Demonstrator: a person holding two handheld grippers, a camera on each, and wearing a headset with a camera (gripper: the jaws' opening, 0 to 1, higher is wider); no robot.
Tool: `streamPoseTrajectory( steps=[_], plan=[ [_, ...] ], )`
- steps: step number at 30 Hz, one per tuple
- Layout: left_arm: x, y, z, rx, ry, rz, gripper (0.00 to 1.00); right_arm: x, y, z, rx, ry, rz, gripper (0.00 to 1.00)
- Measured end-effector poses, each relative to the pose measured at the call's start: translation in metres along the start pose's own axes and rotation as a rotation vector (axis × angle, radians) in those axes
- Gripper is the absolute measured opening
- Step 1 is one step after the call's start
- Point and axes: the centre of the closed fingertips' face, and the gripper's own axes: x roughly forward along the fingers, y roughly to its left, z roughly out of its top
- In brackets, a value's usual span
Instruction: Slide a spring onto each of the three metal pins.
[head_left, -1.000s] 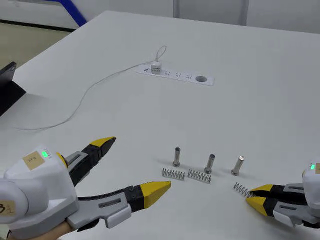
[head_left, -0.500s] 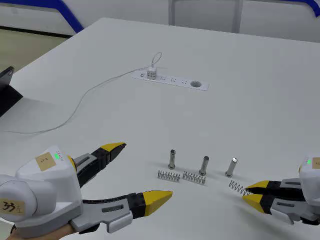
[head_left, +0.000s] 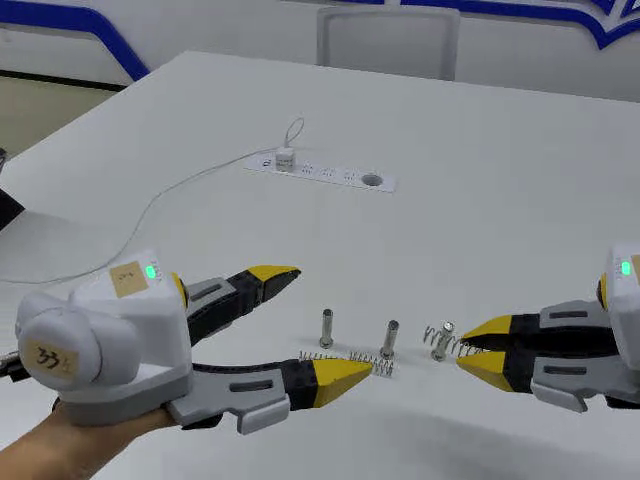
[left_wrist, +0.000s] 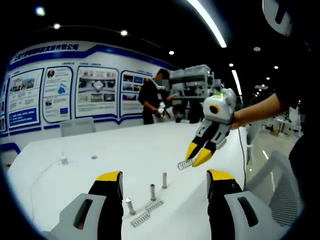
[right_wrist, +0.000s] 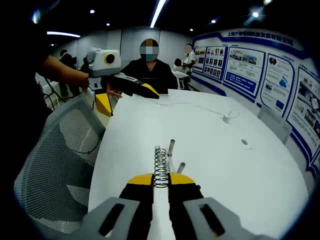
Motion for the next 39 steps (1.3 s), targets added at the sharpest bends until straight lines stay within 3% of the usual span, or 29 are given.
streamPoseTrajectory(
  steps=[6, 9, 13, 18, 25, 34, 39],
  plan=[
    [0.013, -0.012, 0.008, 0.039, 0.005, -0.070, 0.65, -0.002, 0.010, 0.015, -0.081, 0.028, 0.041, 0.11],
    [0.020, -0.019, 0.002, 0.088, 0.036, -0.103, 0.65, 0.001, 0.016, 0.017, -0.126, 0.044, 0.069, 0.11],
    [0.027, -0.031, -0.007, 0.111, 0.072, -0.154, 0.56, 0.004, 0.023, 0.019, -0.173, 0.062, 0.097, 0.11],
    [0.030, -0.041, -0.007, 0.120, 0.079, -0.195, 0.50, 0.005, 0.027, 0.024, -0.203, 0.062, 0.113, 0.11],
    [0.030, -0.049, -0.012, 0.146, 0.103, -0.237, 0.33, 0.003, 0.034, 0.029, -0.241, 0.064, 0.143, 0.11],
    [0.025, -0.055, -0.009, 0.144, 0.110, -0.264, 0.21, 0.004, 0.044, 0.032, -0.266, 0.058, 0.174, 0.11],
    [0.024, -0.061, -0.008, 0.180, 0.125, -0.289, 0.14, 0.004, 0.045, 0.035, -0.264, 0.047, 0.175, 0.11]
  ],
)
